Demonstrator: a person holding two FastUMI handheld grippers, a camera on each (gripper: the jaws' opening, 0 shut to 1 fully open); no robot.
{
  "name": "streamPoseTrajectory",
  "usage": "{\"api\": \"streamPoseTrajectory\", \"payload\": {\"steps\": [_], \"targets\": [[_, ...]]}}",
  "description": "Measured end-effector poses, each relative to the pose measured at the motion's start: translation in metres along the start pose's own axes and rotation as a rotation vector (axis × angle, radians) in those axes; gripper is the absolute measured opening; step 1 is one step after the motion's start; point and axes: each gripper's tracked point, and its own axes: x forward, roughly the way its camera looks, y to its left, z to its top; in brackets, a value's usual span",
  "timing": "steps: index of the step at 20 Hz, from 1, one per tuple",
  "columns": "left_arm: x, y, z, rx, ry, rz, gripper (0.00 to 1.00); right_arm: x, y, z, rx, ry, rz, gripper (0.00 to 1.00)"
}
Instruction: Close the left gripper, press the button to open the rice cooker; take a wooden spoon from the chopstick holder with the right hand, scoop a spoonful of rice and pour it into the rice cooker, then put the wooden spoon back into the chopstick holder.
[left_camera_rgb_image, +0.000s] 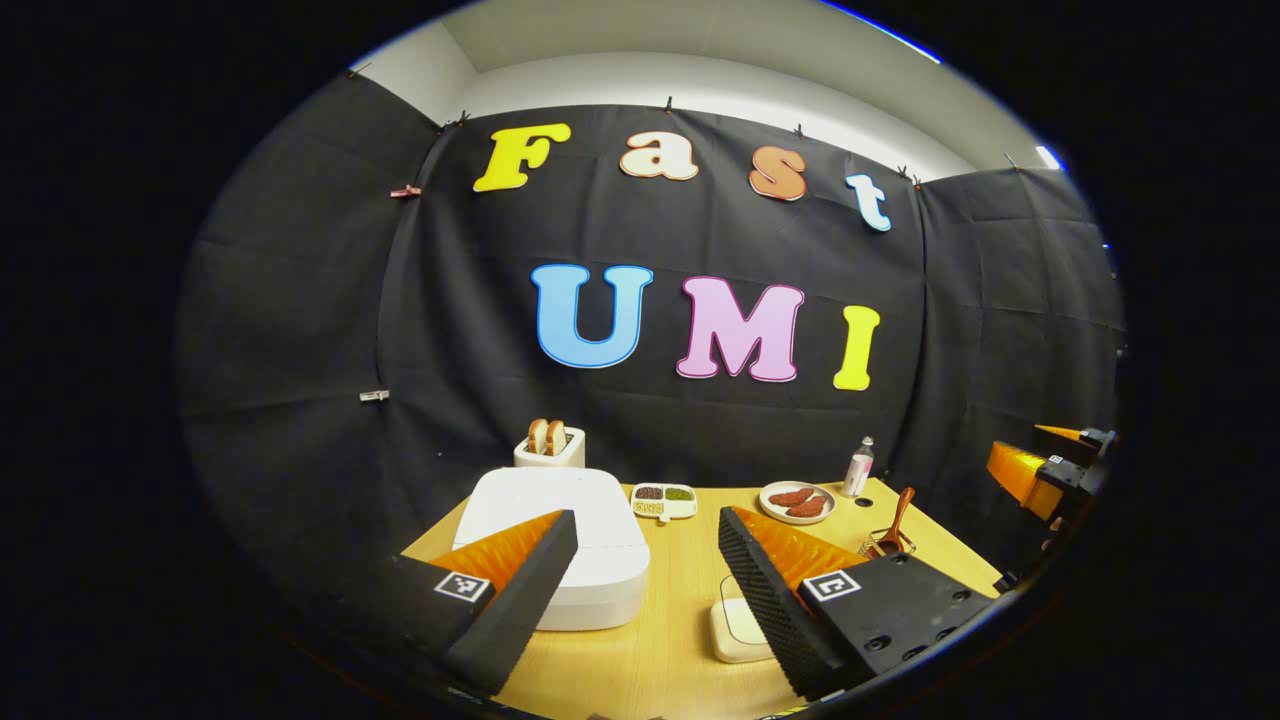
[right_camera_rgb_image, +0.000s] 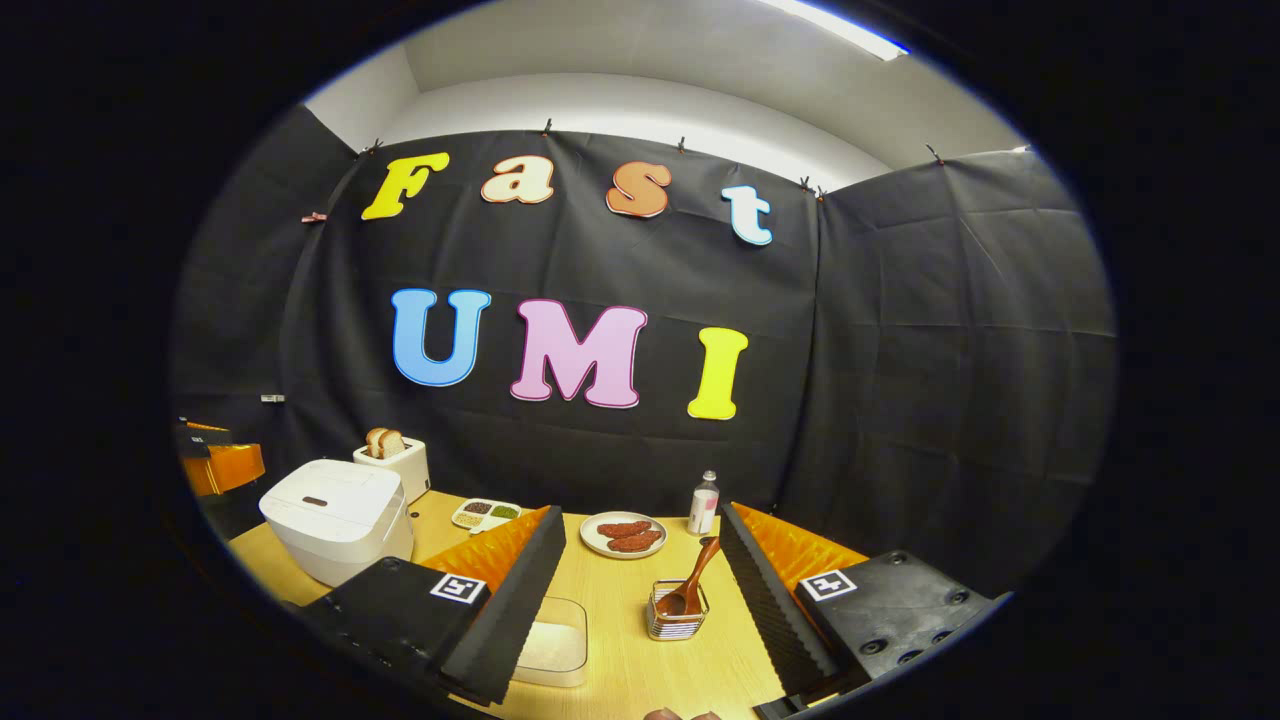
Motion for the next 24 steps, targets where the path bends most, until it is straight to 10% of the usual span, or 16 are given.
{"api": "streamPoseTrajectory", "payload": {"steps": [16,24], "targets": [[0.016,0.043,0.003,0.015,-0.014,0.026,0.95,0.010,0.017,-0.002,0.005,0.016,-0.003,0.98],[0.061,0.060,0.018,0.033,0.019,0.036,0.45,0.027,0.005,-0.023,0.016,0.056,0.015,0.98]]}}
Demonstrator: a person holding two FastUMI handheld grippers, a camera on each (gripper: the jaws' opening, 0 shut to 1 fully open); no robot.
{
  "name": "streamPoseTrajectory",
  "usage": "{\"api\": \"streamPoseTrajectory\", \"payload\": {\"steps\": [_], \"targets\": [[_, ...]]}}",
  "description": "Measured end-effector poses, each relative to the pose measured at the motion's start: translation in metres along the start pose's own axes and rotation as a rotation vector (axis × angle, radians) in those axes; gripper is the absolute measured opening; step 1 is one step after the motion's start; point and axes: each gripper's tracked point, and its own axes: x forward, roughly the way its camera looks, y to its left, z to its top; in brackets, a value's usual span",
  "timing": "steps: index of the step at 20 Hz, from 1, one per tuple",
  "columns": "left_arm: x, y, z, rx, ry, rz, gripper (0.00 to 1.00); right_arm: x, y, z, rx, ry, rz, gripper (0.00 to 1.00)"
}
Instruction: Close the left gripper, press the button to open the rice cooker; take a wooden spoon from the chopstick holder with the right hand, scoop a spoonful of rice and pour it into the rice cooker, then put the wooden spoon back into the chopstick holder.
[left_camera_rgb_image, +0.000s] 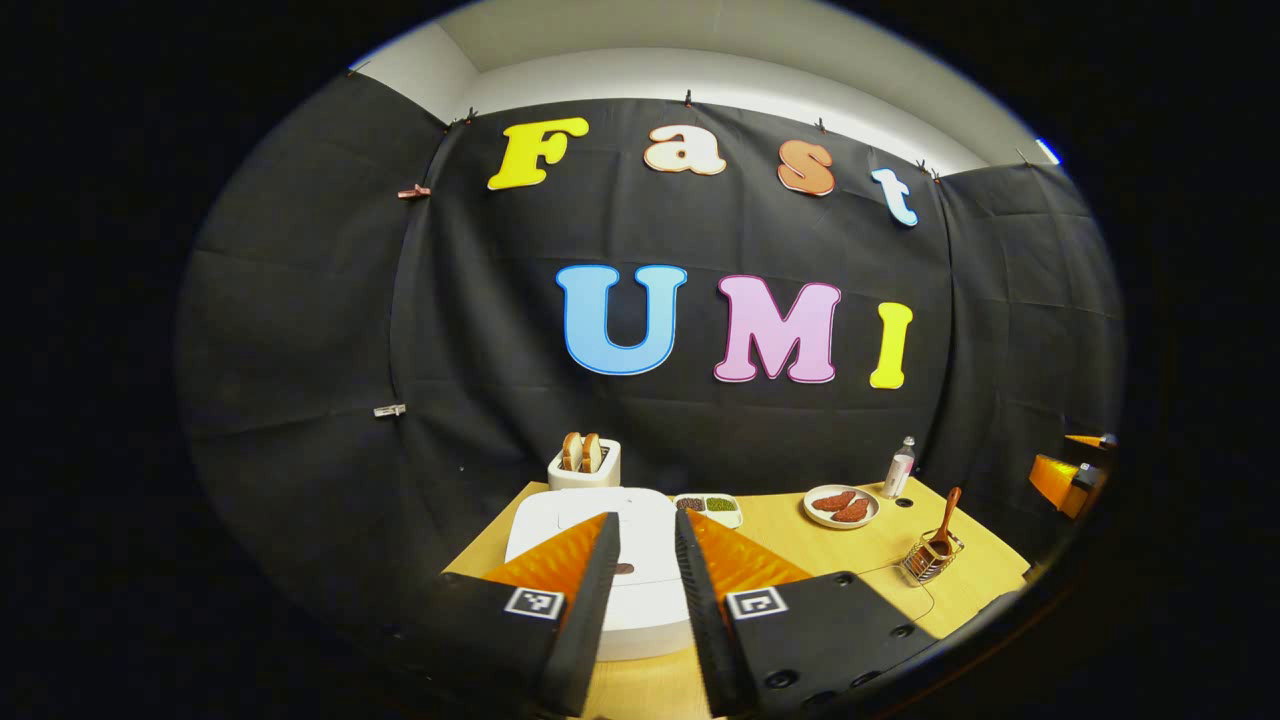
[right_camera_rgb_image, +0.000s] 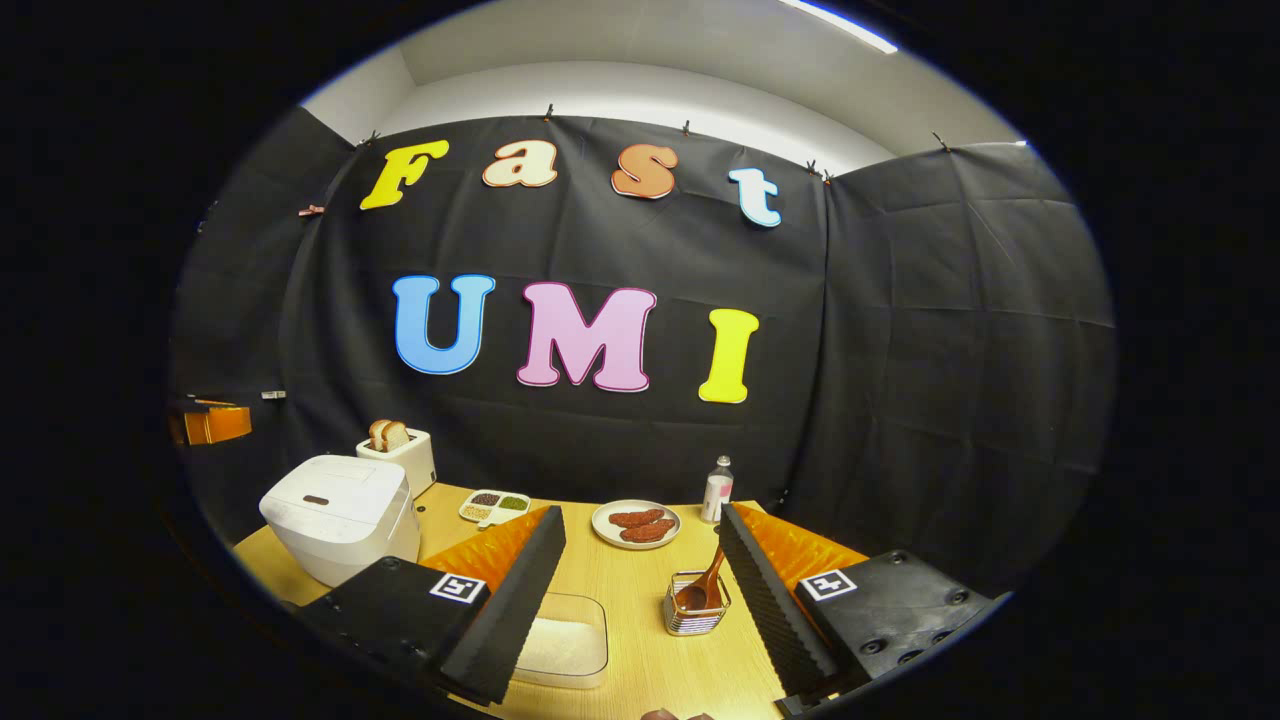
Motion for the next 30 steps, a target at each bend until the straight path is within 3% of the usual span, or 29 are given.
{"api": "streamPoseTrajectory", "payload": {"steps": [2,3,6,9,19,30], "targets": [[0.012,-0.004,-0.005,-0.016,0.025,-0.030,0.33,0.004,-0.004,-0.005,0.000,0.009,0.000,0.98],[0.019,-0.005,-0.007,-0.022,0.036,-0.043,0.22,0.006,-0.007,-0.007,-0.001,0.015,-0.003,0.98],[0.040,0.003,-0.022,-0.010,0.090,-0.033,0.08,0.009,-0.014,-0.012,-0.005,0.028,-0.013,0.98],[0.061,0.016,-0.038,-0.041,0.142,0.001,0.07,0.009,-0.020,-0.016,0.002,0.037,-0.021,0.98],[0.121,0.035,-0.113,-0.065,0.409,-0.031,0.07,0.003,-0.033,-0.030,0.004,0.075,-0.036,0.98],[0.129,0.032,-0.138,-0.107,0.436,-0.039,0.08,-0.001,-0.035,-0.036,-0.009,0.083,-0.041,0.98]]}}
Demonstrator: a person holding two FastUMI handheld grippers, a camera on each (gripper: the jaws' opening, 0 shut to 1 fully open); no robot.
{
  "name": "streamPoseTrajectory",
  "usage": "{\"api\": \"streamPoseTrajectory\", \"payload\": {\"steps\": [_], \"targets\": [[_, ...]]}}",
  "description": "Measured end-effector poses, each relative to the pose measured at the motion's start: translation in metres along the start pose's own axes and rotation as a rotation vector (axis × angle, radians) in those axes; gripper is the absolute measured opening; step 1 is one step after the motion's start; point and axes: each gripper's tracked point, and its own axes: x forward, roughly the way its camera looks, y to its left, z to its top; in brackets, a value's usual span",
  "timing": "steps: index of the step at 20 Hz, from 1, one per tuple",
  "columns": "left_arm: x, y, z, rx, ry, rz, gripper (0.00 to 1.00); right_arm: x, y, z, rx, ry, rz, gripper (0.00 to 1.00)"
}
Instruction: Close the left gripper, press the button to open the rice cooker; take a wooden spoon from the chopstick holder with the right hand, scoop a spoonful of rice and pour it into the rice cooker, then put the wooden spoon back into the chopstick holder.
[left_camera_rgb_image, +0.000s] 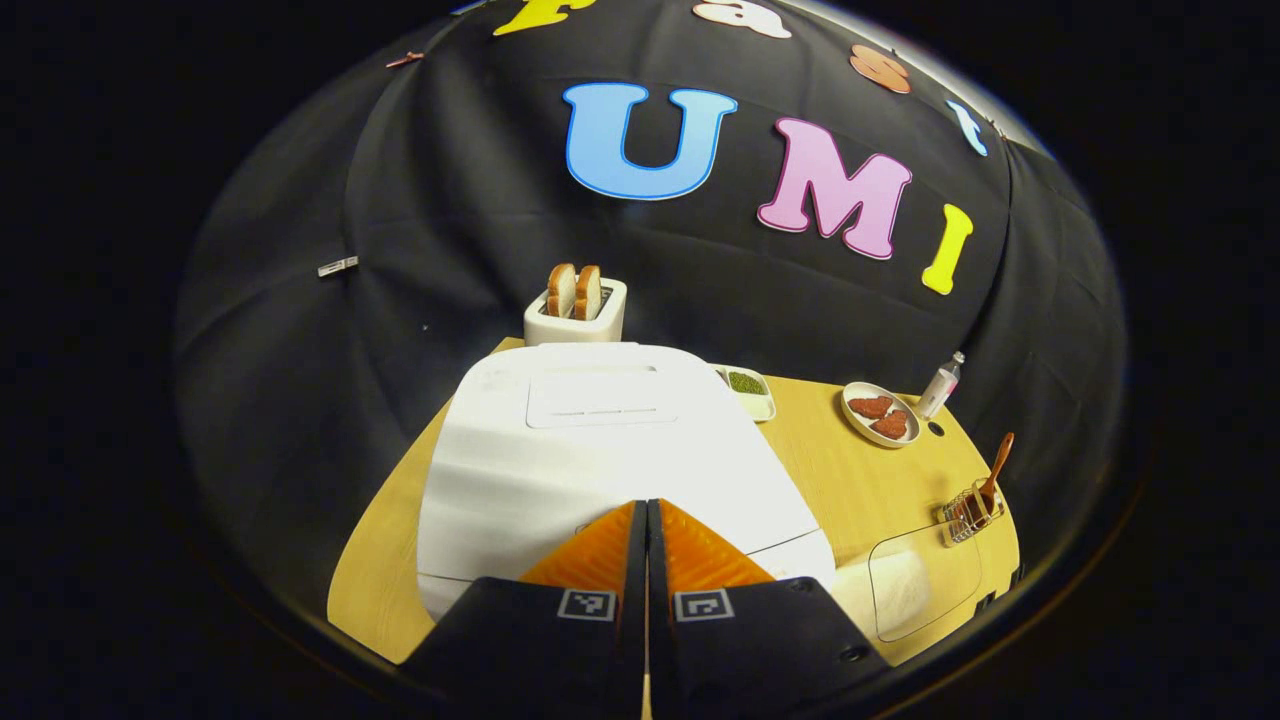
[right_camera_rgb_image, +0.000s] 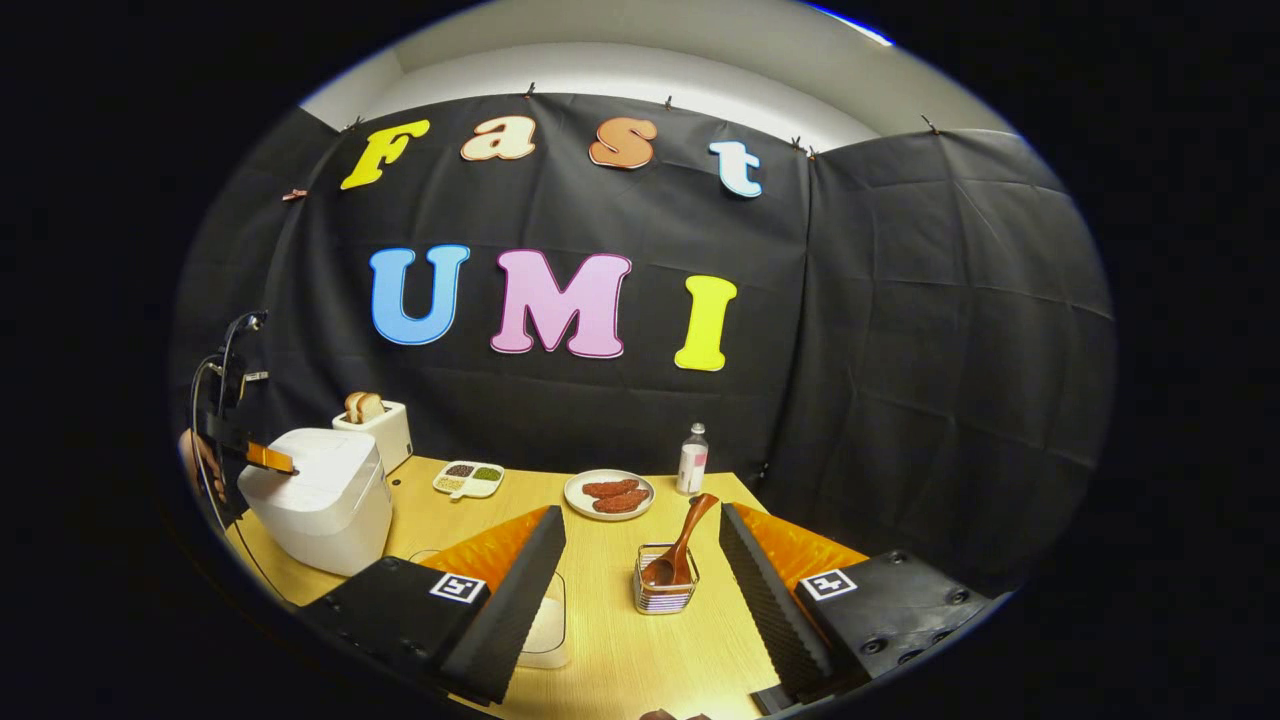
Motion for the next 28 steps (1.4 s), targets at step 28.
{"api": "streamPoseTrajectory", "payload": {"steps": [28], "targets": [[-0.165,-0.119,0.033,0.125,-0.425,-0.057,0.09,0.013,-0.014,-0.007,0.041,0.026,0.005,0.98]]}}
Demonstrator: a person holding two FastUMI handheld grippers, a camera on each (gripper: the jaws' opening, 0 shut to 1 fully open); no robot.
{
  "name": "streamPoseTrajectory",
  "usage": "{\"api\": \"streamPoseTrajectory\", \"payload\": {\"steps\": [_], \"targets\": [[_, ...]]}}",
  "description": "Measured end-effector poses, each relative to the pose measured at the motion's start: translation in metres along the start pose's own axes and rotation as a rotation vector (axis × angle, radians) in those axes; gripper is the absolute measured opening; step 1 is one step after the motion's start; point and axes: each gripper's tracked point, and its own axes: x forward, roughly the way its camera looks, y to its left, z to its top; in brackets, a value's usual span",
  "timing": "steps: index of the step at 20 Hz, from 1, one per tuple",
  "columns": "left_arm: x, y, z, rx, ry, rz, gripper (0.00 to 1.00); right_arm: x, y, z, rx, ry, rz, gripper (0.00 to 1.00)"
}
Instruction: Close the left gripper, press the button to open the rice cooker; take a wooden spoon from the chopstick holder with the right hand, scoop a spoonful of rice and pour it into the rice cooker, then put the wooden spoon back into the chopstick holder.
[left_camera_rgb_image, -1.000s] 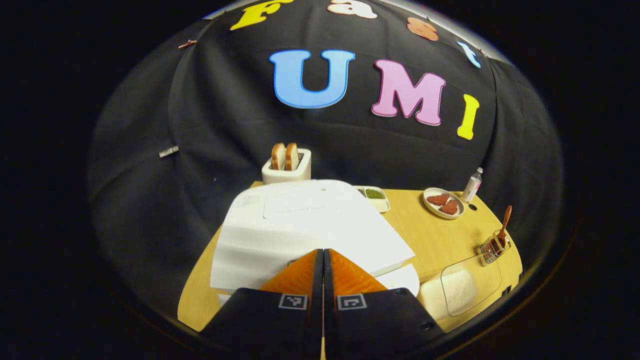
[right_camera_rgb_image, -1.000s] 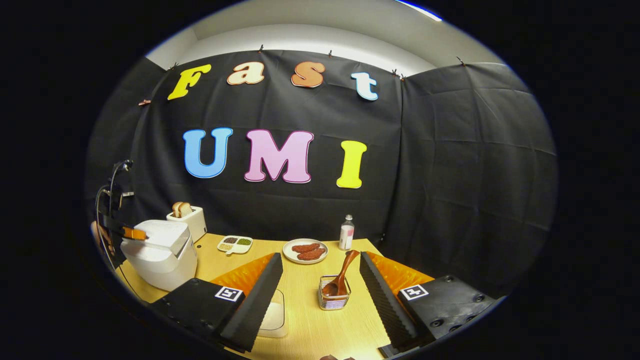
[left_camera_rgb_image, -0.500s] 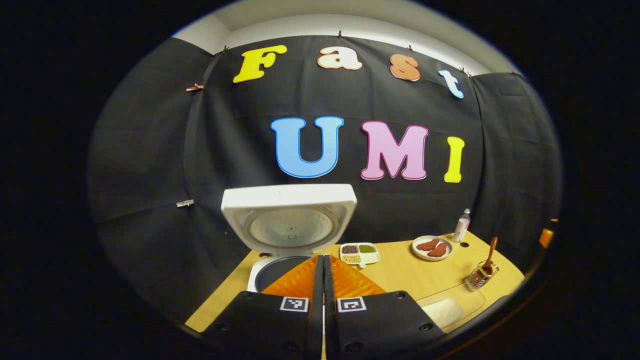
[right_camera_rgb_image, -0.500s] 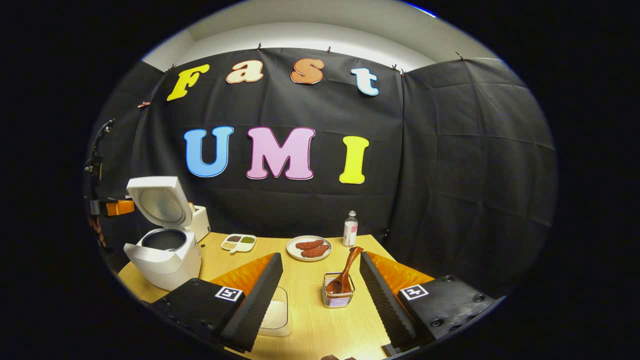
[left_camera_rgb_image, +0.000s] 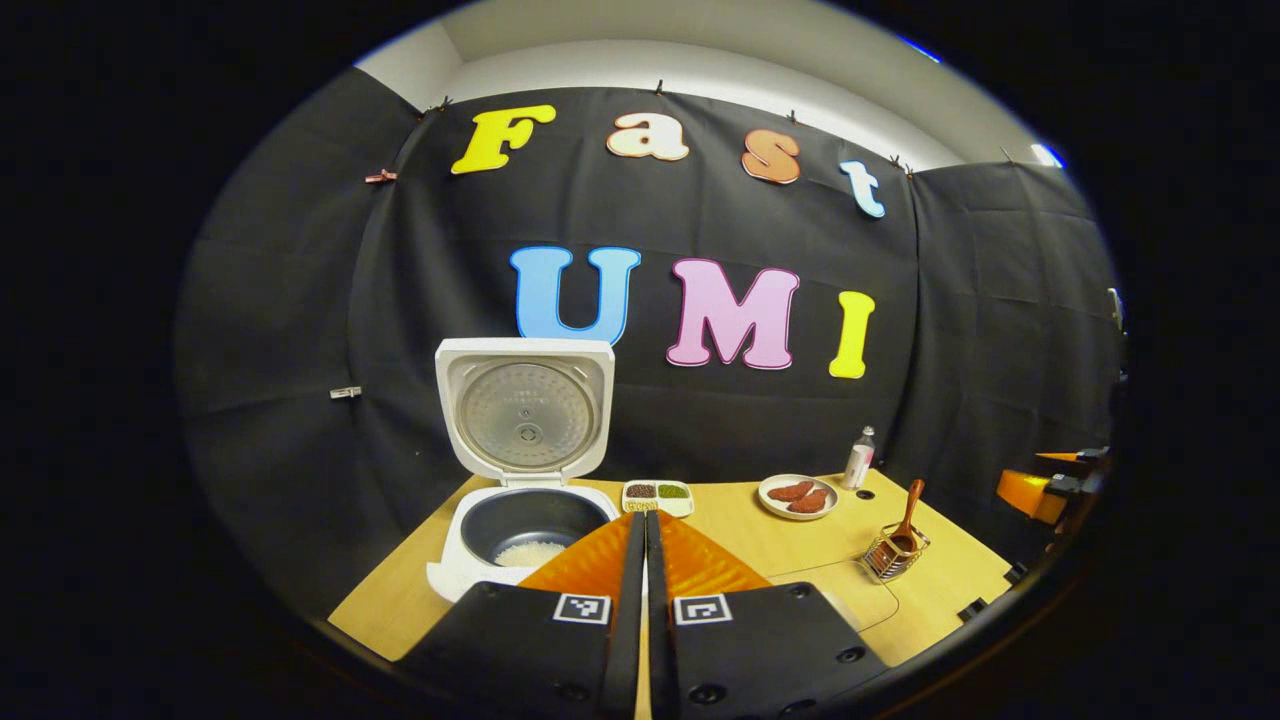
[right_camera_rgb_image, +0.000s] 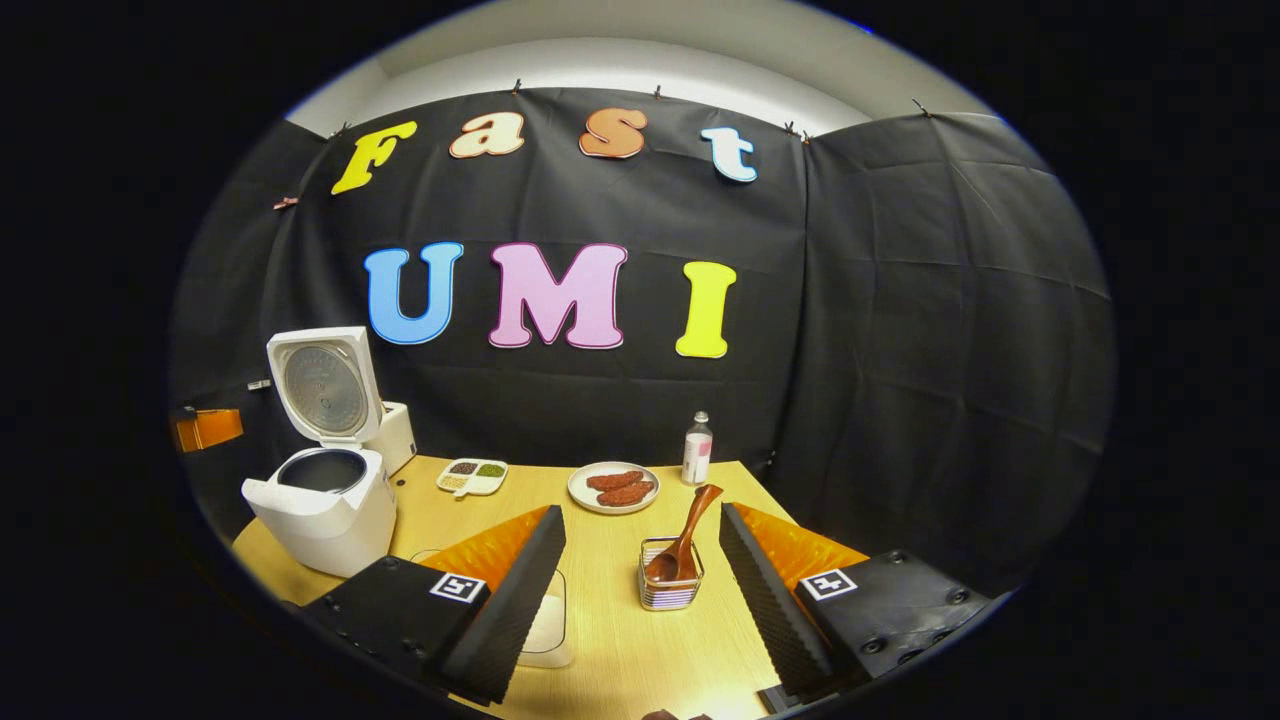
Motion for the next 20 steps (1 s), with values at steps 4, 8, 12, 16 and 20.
{"api": "streamPoseTrajectory", "payload": {"steps": [4,8,12,16,20], "targets": [[-0.005,-0.024,-0.005,0.044,0.013,-0.031,0.12,0.007,-0.010,-0.008,0.007,0.028,-0.010,0.98],[-0.008,-0.049,-0.011,0.037,0.019,-0.086,0.50,0.022,-0.015,-0.010,0.006,0.043,-0.004,0.98],[-0.012,-0.053,-0.014,0.021,0.012,-0.064,0.98,0.044,-0.014,-0.014,0.003,0.066,0.042,0.98],[-0.017,-0.049,-0.016,0.026,0.017,0.006,0.98,0.080,-0.021,-0.022,0.000,0.101,0.081,0.98],[-0.026,-0.042,-0.027,0.006,0.049,0.088,0.98,0.125,-0.035,-0.040,0.043,0.173,0.081,0.98]]}}
